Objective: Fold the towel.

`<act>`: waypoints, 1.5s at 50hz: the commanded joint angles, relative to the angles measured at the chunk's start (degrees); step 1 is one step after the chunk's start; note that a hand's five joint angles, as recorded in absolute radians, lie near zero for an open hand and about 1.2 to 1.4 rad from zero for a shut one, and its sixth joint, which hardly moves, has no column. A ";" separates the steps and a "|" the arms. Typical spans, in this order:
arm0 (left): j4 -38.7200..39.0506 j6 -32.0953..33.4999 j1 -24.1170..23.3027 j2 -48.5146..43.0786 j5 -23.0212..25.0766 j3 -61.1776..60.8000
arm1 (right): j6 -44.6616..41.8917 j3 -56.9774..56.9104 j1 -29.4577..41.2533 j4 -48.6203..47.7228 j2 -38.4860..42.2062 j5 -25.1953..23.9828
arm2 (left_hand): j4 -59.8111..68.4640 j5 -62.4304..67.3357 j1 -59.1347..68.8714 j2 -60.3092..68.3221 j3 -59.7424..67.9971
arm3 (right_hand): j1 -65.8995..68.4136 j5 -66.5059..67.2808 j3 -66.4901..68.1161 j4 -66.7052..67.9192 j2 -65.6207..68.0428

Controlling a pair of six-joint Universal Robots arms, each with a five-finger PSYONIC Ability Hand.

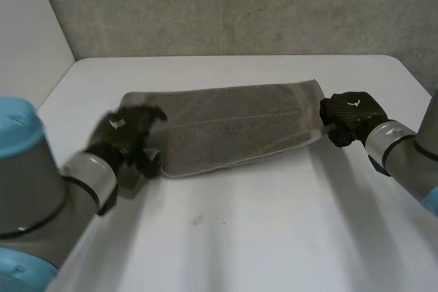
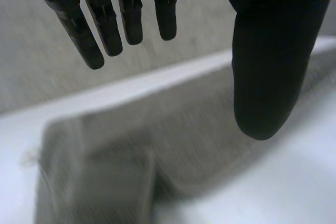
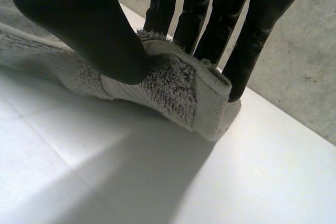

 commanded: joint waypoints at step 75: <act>15.74 35.29 4.22 -14.24 -0.70 -6.06 | -6.31 3.23 -9.37 9.89 -6.22 -1.81 | 20.47 20.42 20.36 20.38 20.38 | 24.81 14.03 12.41 11.84 12.81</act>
